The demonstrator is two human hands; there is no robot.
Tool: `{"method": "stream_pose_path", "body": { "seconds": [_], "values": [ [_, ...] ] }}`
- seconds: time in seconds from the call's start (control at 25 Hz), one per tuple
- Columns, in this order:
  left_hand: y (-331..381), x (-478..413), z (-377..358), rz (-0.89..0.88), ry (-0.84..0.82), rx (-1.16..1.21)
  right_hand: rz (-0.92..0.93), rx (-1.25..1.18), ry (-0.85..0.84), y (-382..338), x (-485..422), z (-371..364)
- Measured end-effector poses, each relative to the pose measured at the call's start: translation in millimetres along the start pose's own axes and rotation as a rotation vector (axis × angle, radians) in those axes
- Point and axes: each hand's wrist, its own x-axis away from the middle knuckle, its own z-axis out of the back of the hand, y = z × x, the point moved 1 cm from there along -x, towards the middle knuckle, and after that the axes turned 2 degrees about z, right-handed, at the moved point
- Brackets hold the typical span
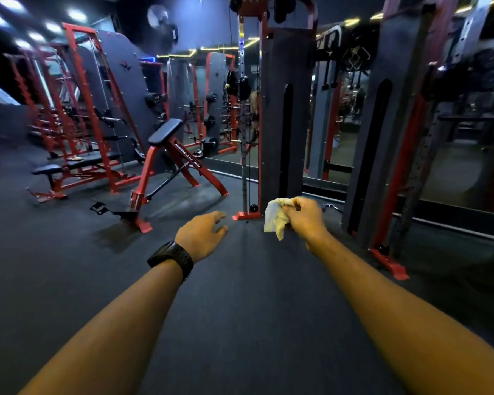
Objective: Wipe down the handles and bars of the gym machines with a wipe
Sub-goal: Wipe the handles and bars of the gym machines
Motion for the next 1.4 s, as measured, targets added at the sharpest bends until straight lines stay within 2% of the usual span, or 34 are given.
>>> {"method": "stream_pose_path", "body": {
  "seconds": [0.32,0.56,0.72,1.08,1.4],
  "values": [
    [-78,-263,-5,0.046,0.107,-0.004,0.045,0.015,-0.035,27,-269,-128],
    [-156,-473,-9,0.012,0.094,-0.027,0.044,0.01,-0.009,44,-463,-230],
    [-188,-611,0,-0.015,0.135,0.017,0.095,-0.01,0.04,42,-585,-275],
    [-259,-922,-46,-0.087,0.14,-0.016,0.103,-0.105,0.114,106,-877,-392],
    [-301,-1183,-47,-0.172,0.177,-0.011,0.151,-0.138,0.179,115,-1115,-472]
  ]
}}
